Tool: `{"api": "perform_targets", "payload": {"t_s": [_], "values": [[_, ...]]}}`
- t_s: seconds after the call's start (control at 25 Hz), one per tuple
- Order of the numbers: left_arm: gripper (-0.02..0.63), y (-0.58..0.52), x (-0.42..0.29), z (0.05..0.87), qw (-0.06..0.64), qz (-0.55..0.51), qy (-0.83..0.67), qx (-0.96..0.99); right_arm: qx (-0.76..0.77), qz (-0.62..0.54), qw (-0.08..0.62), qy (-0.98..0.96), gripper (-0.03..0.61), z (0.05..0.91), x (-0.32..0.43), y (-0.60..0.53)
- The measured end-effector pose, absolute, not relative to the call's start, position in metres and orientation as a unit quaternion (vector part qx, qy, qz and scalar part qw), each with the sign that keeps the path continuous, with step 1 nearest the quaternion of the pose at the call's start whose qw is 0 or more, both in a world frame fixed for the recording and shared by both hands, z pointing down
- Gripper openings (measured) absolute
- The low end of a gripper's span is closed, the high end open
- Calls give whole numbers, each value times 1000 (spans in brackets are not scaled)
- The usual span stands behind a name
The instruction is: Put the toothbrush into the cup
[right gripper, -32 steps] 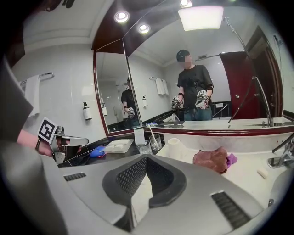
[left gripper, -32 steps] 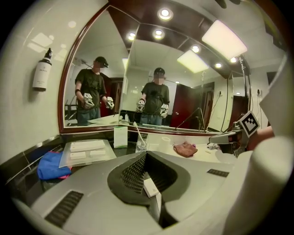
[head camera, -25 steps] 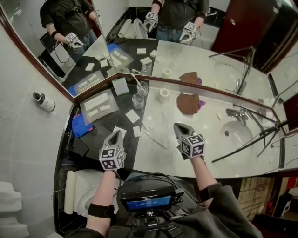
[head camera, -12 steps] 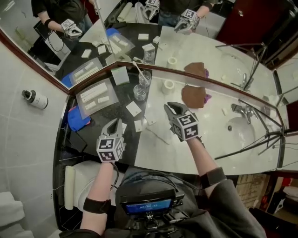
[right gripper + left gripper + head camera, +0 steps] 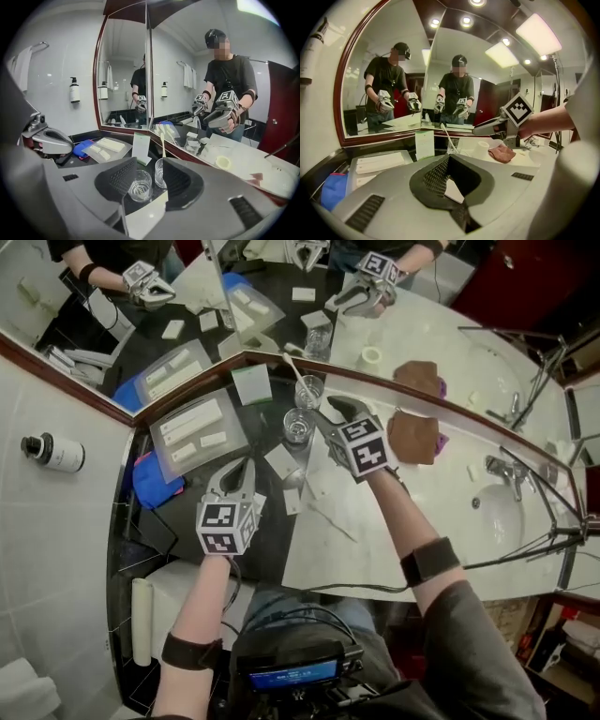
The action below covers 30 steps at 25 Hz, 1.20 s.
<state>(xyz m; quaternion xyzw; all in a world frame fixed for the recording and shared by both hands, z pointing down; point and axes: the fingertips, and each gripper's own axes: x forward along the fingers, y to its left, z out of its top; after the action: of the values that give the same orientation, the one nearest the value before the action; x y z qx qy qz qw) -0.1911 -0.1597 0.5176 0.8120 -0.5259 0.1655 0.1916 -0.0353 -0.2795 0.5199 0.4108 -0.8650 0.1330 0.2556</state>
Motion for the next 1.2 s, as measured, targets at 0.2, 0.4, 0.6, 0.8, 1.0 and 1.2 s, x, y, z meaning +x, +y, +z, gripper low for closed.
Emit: {"api": "perform_targets", "payload": {"t_s": [0.2, 0.4, 0.6, 0.8, 1.0, 1.2], "values": [[3, -181, -198, 533, 197, 171, -523, 811, 410, 132, 277, -859, 198, 539, -55, -325], [3, -196, -203, 545, 206, 167, -521, 811, 409, 133, 292, -854, 198, 559, -66, -356], [3, -202, -205, 557, 216, 169, -517, 811, 405, 136, 308, -850, 198, 574, -73, -377], [3, -205, -212, 568, 227, 170, -517, 808, 402, 131, 324, -846, 198, 587, -75, -397], [3, -205, -222, 578, 236, 172, -521, 802, 388, 141, 339, -845, 196, 602, -80, -401], [3, -204, -226, 580, 238, 169, -525, 799, 382, 135, 355, -842, 139, 610, -80, -405]]}}
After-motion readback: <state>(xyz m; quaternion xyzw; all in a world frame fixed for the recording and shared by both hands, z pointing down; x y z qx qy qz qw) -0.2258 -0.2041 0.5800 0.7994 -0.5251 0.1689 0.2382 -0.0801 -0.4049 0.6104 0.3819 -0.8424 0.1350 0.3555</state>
